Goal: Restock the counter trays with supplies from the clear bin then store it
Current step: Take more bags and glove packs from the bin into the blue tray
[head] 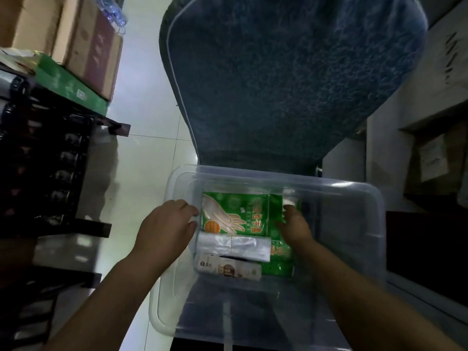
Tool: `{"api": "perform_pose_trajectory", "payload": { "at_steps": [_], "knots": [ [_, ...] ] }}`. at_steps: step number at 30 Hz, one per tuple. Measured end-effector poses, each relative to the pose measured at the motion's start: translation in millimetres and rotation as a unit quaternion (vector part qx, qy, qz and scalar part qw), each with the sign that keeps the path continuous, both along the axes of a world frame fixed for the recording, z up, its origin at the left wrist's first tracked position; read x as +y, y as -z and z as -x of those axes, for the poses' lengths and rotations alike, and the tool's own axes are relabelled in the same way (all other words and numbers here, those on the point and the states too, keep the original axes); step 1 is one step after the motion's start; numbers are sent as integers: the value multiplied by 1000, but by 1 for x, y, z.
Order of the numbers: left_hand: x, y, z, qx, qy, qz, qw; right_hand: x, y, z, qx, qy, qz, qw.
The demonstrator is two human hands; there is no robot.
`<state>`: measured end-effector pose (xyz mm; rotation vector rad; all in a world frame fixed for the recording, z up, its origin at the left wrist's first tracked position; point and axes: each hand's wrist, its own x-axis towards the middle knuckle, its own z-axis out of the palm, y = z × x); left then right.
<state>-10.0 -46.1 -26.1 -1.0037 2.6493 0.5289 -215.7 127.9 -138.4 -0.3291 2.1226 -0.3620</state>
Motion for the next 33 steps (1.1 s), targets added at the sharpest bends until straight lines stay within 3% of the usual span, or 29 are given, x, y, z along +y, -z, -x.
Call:
{"api": "perform_pose_trajectory", "payload": {
  "at_steps": [3, 6, 11, 17, 21, 23, 25, 27, 29, 33],
  "knots": [
    [-5, 15, 2, -10, 18, 3, 1000, -20, 25, 3, -54, 141, 21, 988],
    [-6, 23, 1, -21, 43, 22, 999, -23, 41, -8, -74, 162, 8, 984],
    [-3, 25, 1, -43, 54, 31, 997, 2, 45, -36, -16, 116, 30, 993],
    [2, 24, 8, -39, 63, 48, 996, 28, 49, -32, 42, 286, 42, 956],
    [13, 39, 12, -22, 64, 36, 997, 16, 63, -16, -11, 241, 67, 968],
    [18, 46, 14, -29, 72, 30, 997, 7, 68, -15, -15, 165, 58, 985],
    [21, 50, 17, -44, 87, 22, 995, 0, 65, -20, -8, 162, 85, 983],
    [23, 51, 20, -49, 100, 16, 994, -1, 49, -25, -49, 227, 151, 961],
    [25, 48, 24, -48, 94, 8, 994, 2, 23, -28, -147, 298, 226, 916],
    [32, 40, 37, -1, 78, -49, 996, 15, -27, -46, -289, 248, 257, 888]
  ]
}}
